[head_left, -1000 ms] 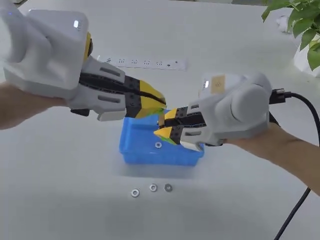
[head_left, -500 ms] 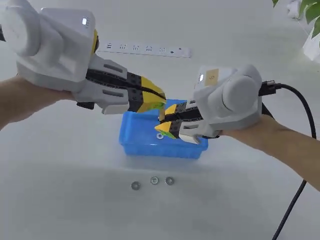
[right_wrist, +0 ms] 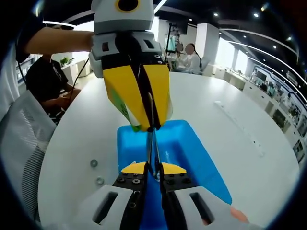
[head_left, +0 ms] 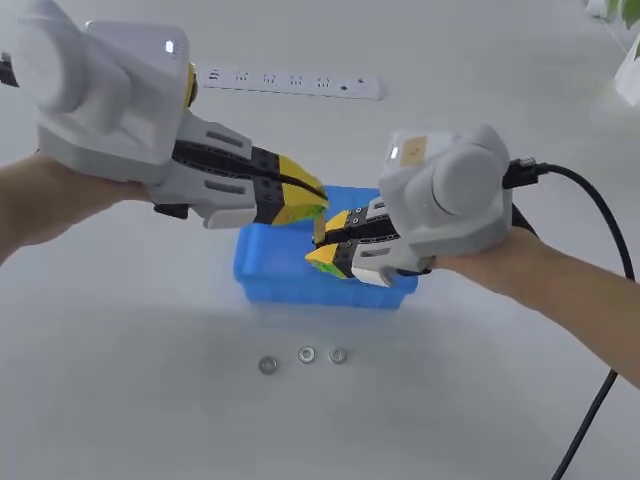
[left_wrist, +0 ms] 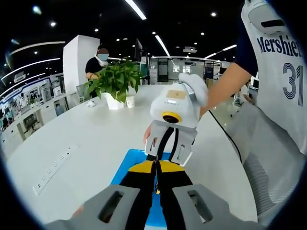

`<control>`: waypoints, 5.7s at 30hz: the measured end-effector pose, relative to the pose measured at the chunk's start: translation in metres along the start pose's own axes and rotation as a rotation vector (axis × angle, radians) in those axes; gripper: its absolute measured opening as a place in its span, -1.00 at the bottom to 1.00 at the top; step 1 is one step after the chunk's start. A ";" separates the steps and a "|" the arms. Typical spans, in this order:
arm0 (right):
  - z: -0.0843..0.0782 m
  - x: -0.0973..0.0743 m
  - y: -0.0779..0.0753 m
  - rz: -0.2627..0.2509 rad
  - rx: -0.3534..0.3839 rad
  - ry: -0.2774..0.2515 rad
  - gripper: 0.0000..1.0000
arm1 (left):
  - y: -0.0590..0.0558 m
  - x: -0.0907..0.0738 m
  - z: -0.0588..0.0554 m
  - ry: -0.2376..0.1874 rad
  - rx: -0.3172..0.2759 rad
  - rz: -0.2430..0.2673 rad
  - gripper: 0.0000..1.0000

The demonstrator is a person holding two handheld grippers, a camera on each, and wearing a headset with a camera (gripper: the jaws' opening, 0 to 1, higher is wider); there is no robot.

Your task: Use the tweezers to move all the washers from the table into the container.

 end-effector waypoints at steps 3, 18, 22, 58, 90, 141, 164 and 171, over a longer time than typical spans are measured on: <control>0.000 0.000 0.000 0.000 0.017 -0.002 -0.78 | 0.001 -0.002 0.000 -0.002 -0.011 0.004 -0.89; -0.007 0.003 -0.005 -0.012 0.049 0.021 -0.77 | 0.046 -0.013 -0.050 0.023 0.018 0.003 -0.89; -0.008 0.002 -0.006 -0.017 0.054 0.022 -0.77 | 0.039 -0.012 -0.046 0.024 0.015 0.000 -0.89; 0.023 -0.044 0.076 -0.033 -0.084 -0.060 -0.75 | -0.025 -0.062 0.002 -0.017 0.087 -0.054 -0.89; -0.020 -0.019 0.096 0.027 0.045 0.010 -0.73 | -0.054 -0.041 -0.041 0.055 0.001 -0.095 -0.88; -0.031 -0.013 0.088 0.037 0.108 -0.003 -0.76 | -0.046 -0.027 -0.053 0.065 -0.043 -0.112 -0.88; 0.002 -0.034 0.091 0.003 0.035 -0.027 -0.78 | -0.041 -0.050 -0.020 0.047 0.036 -0.076 -0.89; 0.019 -0.043 0.085 -0.024 -0.007 -0.039 -0.78 | -0.035 -0.057 -0.002 0.031 0.089 -0.065 -0.89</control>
Point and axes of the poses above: the centre of the closed fingertips' face, and the gripper's own axes: x roughly forward along the fingers, y roughly to its left, z roughly out of its top, the point moved 6 cm from there along -x, roughly backward along the fingers, and after that the axes turned 10 degrees about z, right-handed, at the moved point
